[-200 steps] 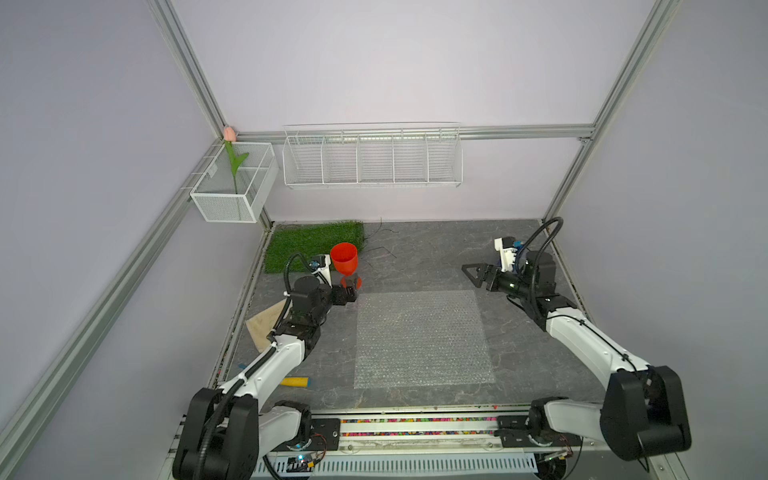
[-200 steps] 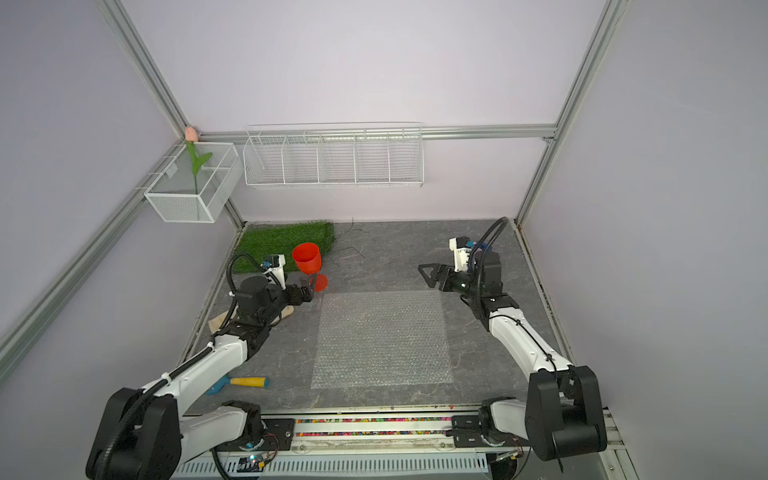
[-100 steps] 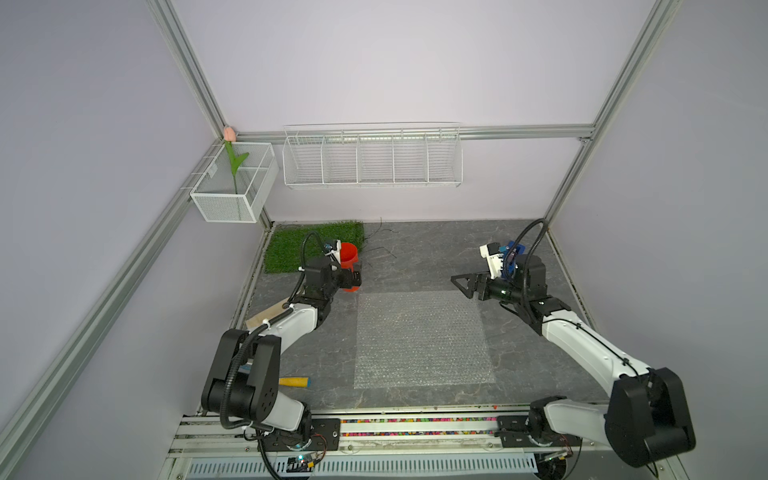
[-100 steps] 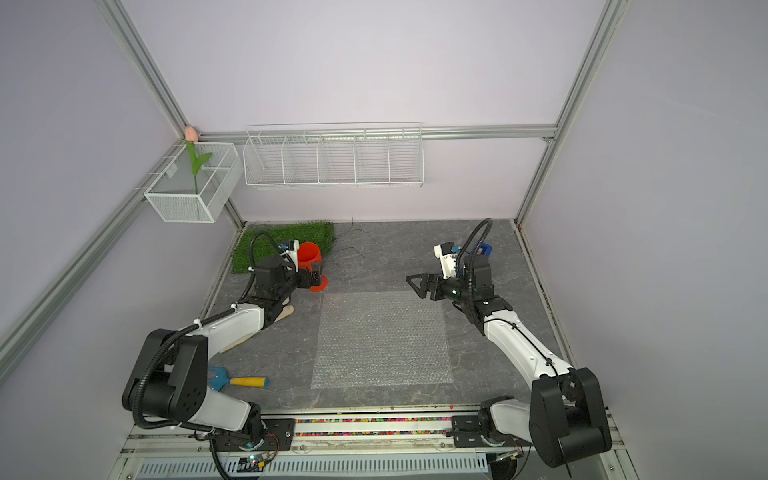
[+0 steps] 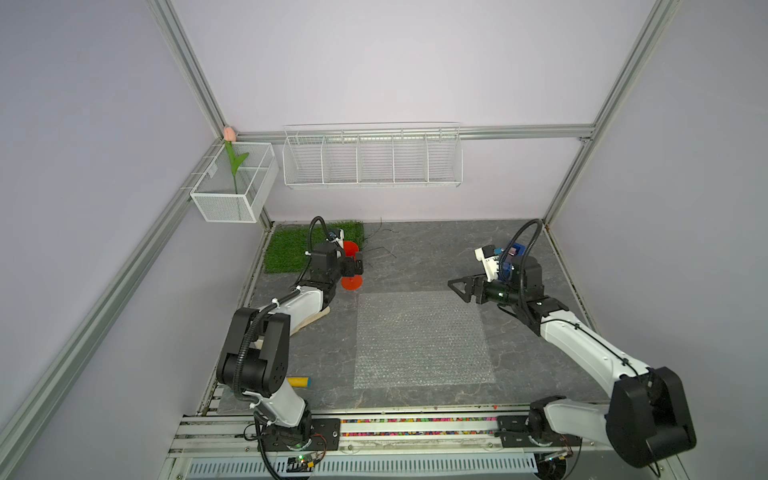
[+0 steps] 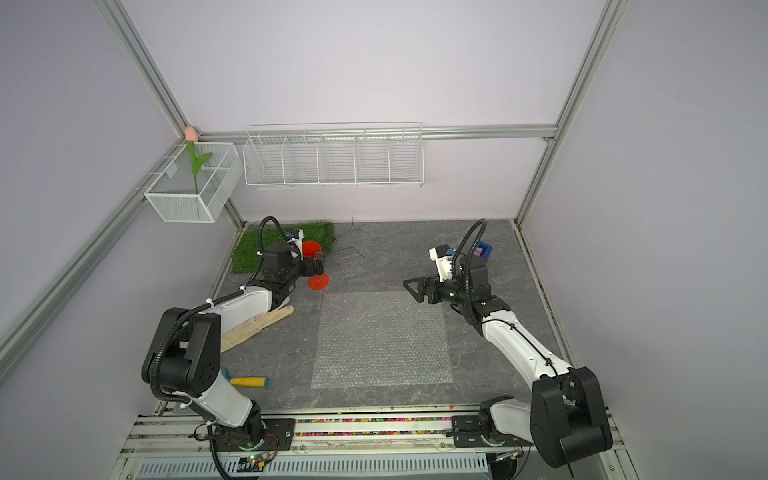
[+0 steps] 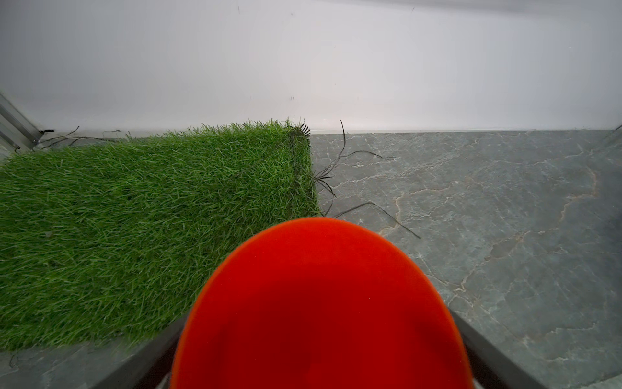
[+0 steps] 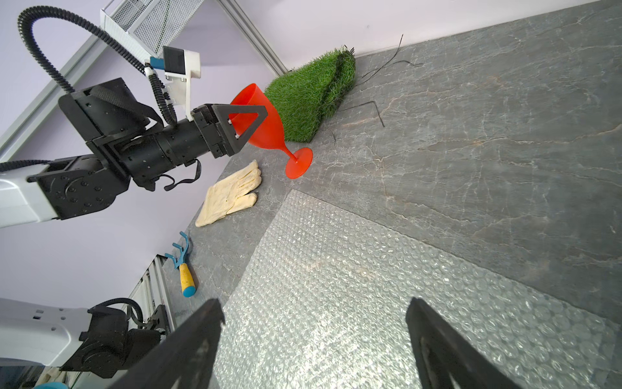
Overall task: Wrap wine glasses in bubble wrap
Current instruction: Pick up the wine glass at the center of the board.
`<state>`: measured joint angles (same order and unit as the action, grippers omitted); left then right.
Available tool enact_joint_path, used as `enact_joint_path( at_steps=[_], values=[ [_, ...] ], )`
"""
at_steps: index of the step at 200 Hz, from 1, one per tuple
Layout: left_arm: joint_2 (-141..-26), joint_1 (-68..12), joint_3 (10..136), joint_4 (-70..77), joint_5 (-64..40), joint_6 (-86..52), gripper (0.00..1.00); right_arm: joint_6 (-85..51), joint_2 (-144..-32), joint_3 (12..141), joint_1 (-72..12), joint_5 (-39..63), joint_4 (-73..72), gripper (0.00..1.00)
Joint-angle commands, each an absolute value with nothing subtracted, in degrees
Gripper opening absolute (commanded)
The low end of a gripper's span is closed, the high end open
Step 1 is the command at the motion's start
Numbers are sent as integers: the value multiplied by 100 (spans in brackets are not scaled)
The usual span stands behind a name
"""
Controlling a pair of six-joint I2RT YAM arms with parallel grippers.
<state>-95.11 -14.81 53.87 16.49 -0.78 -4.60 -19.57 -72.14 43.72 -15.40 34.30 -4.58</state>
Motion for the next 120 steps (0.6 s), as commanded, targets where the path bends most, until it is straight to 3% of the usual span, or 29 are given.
enact_joint_path(
  at_steps=[1, 63, 120],
  values=[
    [-9643, -1503, 5661, 1392, 35, -398, 97, -1827, -7215, 4465, -1583, 3405, -370, 89],
    [-9380, -1503, 5782, 845, -68, -580, 78, -1792, -7154, 4557, -1634, 3265, -181, 89],
    [-8113, -2033, 5897, -655, 744, -811, 73, -1846, -7042, 4795, -1897, 3032, 411, 89]
  ],
)
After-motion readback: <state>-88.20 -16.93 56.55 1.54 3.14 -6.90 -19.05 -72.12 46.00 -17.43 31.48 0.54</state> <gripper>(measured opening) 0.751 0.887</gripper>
